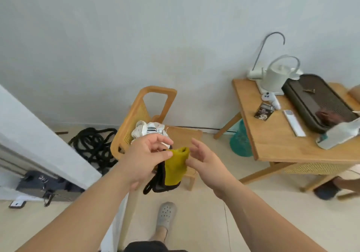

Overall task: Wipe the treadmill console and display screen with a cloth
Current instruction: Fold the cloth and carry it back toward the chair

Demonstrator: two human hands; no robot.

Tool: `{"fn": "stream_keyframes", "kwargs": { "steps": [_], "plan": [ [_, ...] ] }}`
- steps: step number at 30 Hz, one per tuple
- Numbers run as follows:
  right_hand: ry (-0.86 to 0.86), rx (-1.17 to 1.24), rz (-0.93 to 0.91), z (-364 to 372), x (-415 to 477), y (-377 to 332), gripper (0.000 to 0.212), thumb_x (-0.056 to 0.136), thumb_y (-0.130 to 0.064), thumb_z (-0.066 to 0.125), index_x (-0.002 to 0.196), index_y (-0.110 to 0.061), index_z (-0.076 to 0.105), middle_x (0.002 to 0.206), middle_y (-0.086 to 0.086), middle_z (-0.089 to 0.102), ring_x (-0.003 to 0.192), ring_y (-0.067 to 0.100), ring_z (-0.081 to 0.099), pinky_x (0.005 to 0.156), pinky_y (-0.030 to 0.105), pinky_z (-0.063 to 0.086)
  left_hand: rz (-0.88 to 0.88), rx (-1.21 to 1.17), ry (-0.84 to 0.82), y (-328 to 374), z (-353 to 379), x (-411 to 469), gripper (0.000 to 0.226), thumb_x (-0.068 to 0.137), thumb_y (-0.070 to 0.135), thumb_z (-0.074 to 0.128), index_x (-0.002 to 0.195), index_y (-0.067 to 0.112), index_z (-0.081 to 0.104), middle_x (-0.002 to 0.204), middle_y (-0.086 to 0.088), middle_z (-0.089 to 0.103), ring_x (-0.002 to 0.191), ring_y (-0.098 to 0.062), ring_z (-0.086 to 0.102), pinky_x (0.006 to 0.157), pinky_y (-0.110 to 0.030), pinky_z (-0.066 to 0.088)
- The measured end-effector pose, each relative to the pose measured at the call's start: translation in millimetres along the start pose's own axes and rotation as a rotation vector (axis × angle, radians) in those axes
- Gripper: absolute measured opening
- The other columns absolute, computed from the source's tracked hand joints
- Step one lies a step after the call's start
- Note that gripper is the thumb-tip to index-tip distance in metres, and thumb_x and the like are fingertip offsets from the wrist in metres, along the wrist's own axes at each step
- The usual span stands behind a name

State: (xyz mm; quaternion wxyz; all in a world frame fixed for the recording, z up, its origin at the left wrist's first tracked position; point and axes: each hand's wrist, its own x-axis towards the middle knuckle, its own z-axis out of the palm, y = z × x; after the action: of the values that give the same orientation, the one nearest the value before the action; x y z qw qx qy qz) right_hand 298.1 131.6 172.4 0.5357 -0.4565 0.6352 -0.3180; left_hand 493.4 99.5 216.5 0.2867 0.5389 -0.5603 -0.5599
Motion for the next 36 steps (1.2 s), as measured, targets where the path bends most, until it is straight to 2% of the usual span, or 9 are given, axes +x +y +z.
{"fn": "stream_keyframes", "kwargs": {
  "steps": [2, 4, 9, 13, 16, 21, 23, 30, 36],
  "plan": [
    [-0.074, 0.097, 0.074, -26, 25, 4, 0.058, 0.102, -0.019, 0.061, 0.154, -0.032, 0.037, 0.133, -0.015, 0.056, 0.125, 0.012, 0.053, 0.105, 0.029, 0.041, 0.014, -0.005, -0.106, 14, 8, 37, 0.021, 0.09, 0.006, 0.07, 0.103, 0.023, 0.072, 0.09, -0.011, 0.074, 0.08, -0.012, 0.068, 0.077, -0.028, 0.054],
    [-0.07, 0.188, 0.111, -48, 46, 9, 0.044, 0.102, -0.024, 0.063, 0.145, -0.027, 0.052, 0.136, -0.006, 0.063, 0.126, 0.018, 0.058, 0.11, 0.037, 0.046, 0.028, -0.022, -0.171, 22, 16, 76, 0.022, 0.091, 0.004, 0.069, 0.106, 0.019, 0.071, 0.087, -0.012, 0.072, 0.08, -0.013, 0.067, 0.077, -0.028, 0.055],
    [0.139, 0.296, 0.143, -93, 84, 16, 0.019, 0.103, -0.024, 0.06, 0.118, -0.016, 0.069, 0.114, 0.006, 0.075, 0.107, 0.022, 0.07, 0.093, 0.035, 0.06, -0.04, -0.062, -0.215, 34, 45, 170, 0.019, 0.092, 0.002, 0.067, 0.104, 0.016, 0.07, 0.072, 0.003, 0.067, 0.067, -0.01, 0.065, 0.056, -0.027, 0.052],
    [0.303, 0.289, 0.158, -134, 102, 22, 0.018, 0.106, -0.028, 0.055, 0.118, -0.018, 0.066, 0.113, 0.008, 0.072, 0.109, 0.029, 0.067, 0.097, 0.048, 0.059, -0.1, -0.051, -0.265, 38, 87, 222, 0.016, 0.094, 0.008, 0.066, 0.106, 0.019, 0.069, 0.087, -0.007, 0.073, 0.08, -0.024, 0.069, 0.06, -0.035, 0.055],
    [0.358, 0.305, 0.173, -166, 108, 29, 0.015, 0.107, -0.031, 0.052, 0.115, -0.023, 0.063, 0.105, 0.0, 0.073, 0.102, 0.019, 0.068, 0.086, 0.038, 0.058, -0.128, -0.037, -0.326, 45, 126, 246, 0.014, 0.094, 0.013, 0.067, 0.107, 0.02, 0.069, 0.099, -0.016, 0.075, 0.09, -0.032, 0.07, 0.073, -0.045, 0.06],
    [0.437, 0.39, 0.189, -240, 118, 61, 0.012, 0.107, -0.029, 0.054, 0.107, -0.021, 0.063, 0.095, -0.001, 0.075, 0.087, 0.009, 0.071, 0.07, 0.025, 0.056, -0.171, -0.023, -0.4, 59, 207, 276, 0.025, 0.089, 0.004, 0.071, 0.111, 0.014, 0.066, 0.096, -0.013, 0.076, 0.081, -0.027, 0.072, 0.078, -0.052, 0.06],
    [0.426, 0.387, 0.185, -276, 121, 78, 0.012, 0.107, -0.028, 0.053, 0.106, -0.019, 0.062, 0.095, 0.002, 0.074, 0.08, 0.008, 0.07, 0.065, 0.023, 0.054, -0.196, -0.017, -0.409, 60, 246, 287, 0.031, 0.088, -0.003, 0.07, 0.112, 0.015, 0.065, 0.101, -0.014, 0.076, 0.084, -0.029, 0.072, 0.078, -0.052, 0.06],
    [0.214, 0.351, 0.29, -401, 125, 124, 0.018, 0.1, -0.036, 0.065, 0.118, -0.033, 0.064, 0.11, 0.001, 0.075, 0.102, 0.02, 0.072, 0.081, 0.033, 0.059, -0.366, -0.073, -0.208, 62, 361, 299, 0.029, 0.09, -0.005, 0.064, 0.112, 0.014, 0.066, 0.107, -0.013, 0.075, 0.081, -0.023, 0.074, 0.063, -0.037, 0.058],
    [0.0, 0.198, 0.309, -448, 160, 136, 0.035, 0.093, -0.016, 0.073, 0.122, -0.033, 0.061, 0.111, 0.007, 0.073, 0.101, 0.024, 0.073, 0.089, 0.04, 0.062, -0.48, -0.157, -0.011, 62, 401, 302, 0.025, 0.092, -0.005, 0.061, 0.112, 0.011, 0.064, 0.103, -0.015, 0.072, 0.08, -0.023, 0.072, 0.07, -0.043, 0.061]
  ]
}}
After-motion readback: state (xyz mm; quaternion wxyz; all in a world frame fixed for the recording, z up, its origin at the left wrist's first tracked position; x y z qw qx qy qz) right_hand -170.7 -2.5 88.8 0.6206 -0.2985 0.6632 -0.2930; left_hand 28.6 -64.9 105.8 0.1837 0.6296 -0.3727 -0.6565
